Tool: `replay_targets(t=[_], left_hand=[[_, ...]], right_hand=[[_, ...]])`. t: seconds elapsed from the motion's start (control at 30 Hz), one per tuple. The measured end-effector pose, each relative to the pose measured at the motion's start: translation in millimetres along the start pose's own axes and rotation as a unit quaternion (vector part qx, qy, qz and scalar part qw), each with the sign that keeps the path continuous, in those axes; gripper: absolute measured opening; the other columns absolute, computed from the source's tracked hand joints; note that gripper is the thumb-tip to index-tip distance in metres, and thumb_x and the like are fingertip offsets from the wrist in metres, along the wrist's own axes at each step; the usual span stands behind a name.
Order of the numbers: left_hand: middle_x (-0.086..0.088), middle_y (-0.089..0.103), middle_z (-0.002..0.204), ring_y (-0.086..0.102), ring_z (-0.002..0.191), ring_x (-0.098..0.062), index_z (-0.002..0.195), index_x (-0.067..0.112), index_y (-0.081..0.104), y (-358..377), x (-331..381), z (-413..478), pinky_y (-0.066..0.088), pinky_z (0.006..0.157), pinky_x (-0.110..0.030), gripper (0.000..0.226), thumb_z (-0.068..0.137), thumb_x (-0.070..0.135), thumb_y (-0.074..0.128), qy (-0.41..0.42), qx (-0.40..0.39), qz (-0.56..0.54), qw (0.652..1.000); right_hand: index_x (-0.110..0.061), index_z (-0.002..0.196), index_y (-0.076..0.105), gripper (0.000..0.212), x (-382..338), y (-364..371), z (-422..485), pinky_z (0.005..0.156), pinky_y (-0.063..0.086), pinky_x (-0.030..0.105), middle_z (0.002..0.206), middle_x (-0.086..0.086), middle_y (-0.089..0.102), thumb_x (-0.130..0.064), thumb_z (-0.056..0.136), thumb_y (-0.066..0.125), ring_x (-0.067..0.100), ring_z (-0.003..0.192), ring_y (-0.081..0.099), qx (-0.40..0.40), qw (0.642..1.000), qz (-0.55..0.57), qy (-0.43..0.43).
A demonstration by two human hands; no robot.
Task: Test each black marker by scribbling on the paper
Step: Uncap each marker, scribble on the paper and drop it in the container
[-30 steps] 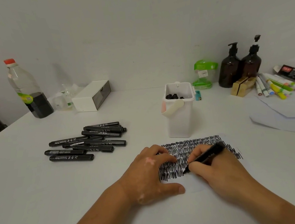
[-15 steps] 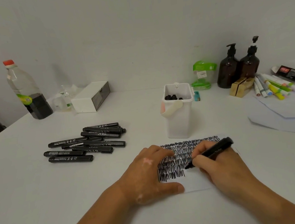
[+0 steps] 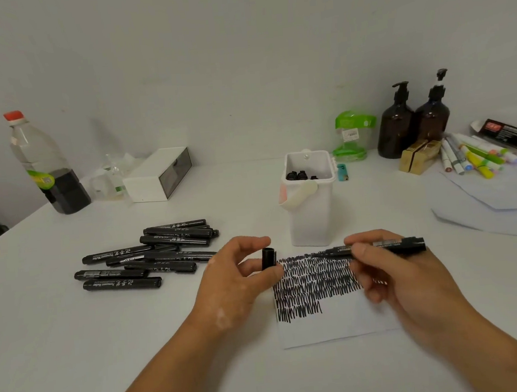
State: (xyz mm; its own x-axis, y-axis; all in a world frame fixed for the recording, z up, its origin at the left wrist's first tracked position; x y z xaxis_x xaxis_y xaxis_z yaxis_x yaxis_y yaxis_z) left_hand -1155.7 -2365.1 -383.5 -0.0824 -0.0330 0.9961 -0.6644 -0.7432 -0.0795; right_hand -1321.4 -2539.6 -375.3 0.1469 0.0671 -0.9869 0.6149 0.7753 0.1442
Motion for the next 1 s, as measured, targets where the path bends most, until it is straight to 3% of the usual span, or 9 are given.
replay_targets(t=[0.17,0.27,0.5,0.57,0.63,0.7,0.77,0.87,1.0], left_hand=[[0.002,0.078,0.103,0.073,0.100,-0.016,0.101,0.026,0.077,4.1,3.5,-2.7,0.054,0.091,-0.026,0.025,0.079,0.015,0.080,0.021,-0.041,0.025,0.999],[0.002,0.077,0.102,0.070,0.103,-0.022,0.104,0.034,0.075,8.7,5.4,-5.1,0.055,0.091,-0.028,0.027,0.078,0.024,0.078,0.036,-0.073,0.036,0.996],[0.002,0.074,0.104,0.064,0.103,-0.025,0.108,0.032,0.075,12.7,5.3,-7.7,0.053,0.090,-0.028,0.024,0.088,0.019,0.074,0.067,-0.127,0.064,0.988],[-0.001,0.073,0.105,0.063,0.099,-0.029,0.108,0.033,0.074,13.9,4.7,-8.0,0.054,0.088,-0.033,0.023,0.089,0.021,0.073,0.074,-0.136,0.074,0.985],[-0.007,0.071,0.107,0.059,0.089,-0.028,0.109,0.034,0.074,16.4,4.3,-8.9,0.052,0.090,-0.048,0.023,0.089,0.024,0.072,0.078,-0.145,0.084,0.983],[-0.012,0.070,0.107,0.057,0.088,-0.026,0.108,0.032,0.073,18.6,4.9,-10.6,0.049,0.090,-0.056,0.022,0.087,0.026,0.070,0.083,-0.150,0.082,0.982],[-0.006,0.072,0.103,0.061,0.090,-0.028,0.108,0.029,0.072,18.9,5.0,-11.2,0.051,0.086,-0.047,0.021,0.087,0.026,0.068,0.096,-0.150,0.081,0.981],[0.009,0.068,0.085,0.058,0.078,-0.012,0.106,0.023,0.070,18.7,6.0,-12.2,0.047,0.074,-0.024,0.019,0.088,0.025,0.064,0.097,-0.159,0.048,0.981],[-0.004,0.051,0.072,0.043,0.070,-0.022,0.100,0.017,0.062,24.6,4.4,-15.1,0.040,0.068,-0.033,0.023,0.084,0.032,0.065,0.072,-0.172,-0.033,0.982]], right_hand=[[-0.017,0.073,0.069,0.010,-3.8,2.2,-1.6,0.040,0.043,0.027,0.066,0.019,0.064,-0.026,0.073,0.073,0.020,0.049,0.055,-0.005,0.993,0.112,0.026],[-0.018,0.069,0.067,0.017,-8.0,2.9,-2.6,0.041,0.042,0.026,0.064,0.016,0.062,-0.033,0.068,0.075,0.018,0.048,0.053,-0.005,0.995,0.095,0.006],[-0.016,0.073,0.072,0.022,-9.3,4.4,-4.4,0.043,0.042,0.024,0.065,0.014,0.063,-0.035,0.065,0.077,0.017,0.051,0.052,-0.024,0.999,0.046,-0.014],[-0.014,0.077,0.074,0.026,-8.4,5.9,-5.6,0.044,0.042,0.024,0.067,0.013,0.066,-0.037,0.066,0.077,0.018,0.052,0.054,-0.038,0.999,0.021,-0.019],[-0.013,0.083,0.077,0.031,-8.0,8.6,-7.2,0.045,0.043,0.025,0.070,0.014,0.070,-0.037,0.064,0.080,0.019,0.054,0.056,-0.055,0.998,-0.011,-0.024],[-0.015,0.087,0.079,0.029,-7.0,11.5,-8.3,0.046,0.044,0.026,0.072,0.016,0.072,-0.026,0.063,0.090,0.020,0.055,0.058,-0.073,0.996,-0.044,-0.025],[-0.017,0.090,0.080,0.022,-6.1,12.1,-8.1,0.046,0.045,0.025,0.074,0.017,0.073,-0.020,0.068,0.085,0.020,0.055,0.060,-0.073,0.995,-0.063,-0.025],[-0.022,0.090,0.081,0.021,-6.2,11.3,-8.1,0.048,0.047,0.026,0.073,0.017,0.074,-0.024,0.069,0.079,0.019,0.055,0.060,-0.066,0.995,-0.074,-0.021],[-0.024,0.088,0.078,0.017,-4.9,17.0,-10.7,0.047,0.044,0.027,0.065,0.013,0.069,-0.026,0.072,0.077,0.019,0.052,0.052,-0.086,0.993,-0.077,-0.021]])
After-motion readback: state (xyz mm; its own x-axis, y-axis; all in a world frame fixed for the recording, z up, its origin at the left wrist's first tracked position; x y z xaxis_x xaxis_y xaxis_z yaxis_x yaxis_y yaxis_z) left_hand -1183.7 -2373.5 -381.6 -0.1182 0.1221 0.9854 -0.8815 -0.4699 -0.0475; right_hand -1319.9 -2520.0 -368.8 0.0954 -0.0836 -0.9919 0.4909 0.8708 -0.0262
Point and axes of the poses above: each hand's wrist, its own z-axis towards the middle knuckle, its own y-axis out of the palm, x = y × z, the point moved 3 cm from there along z, towards the middle knuckle
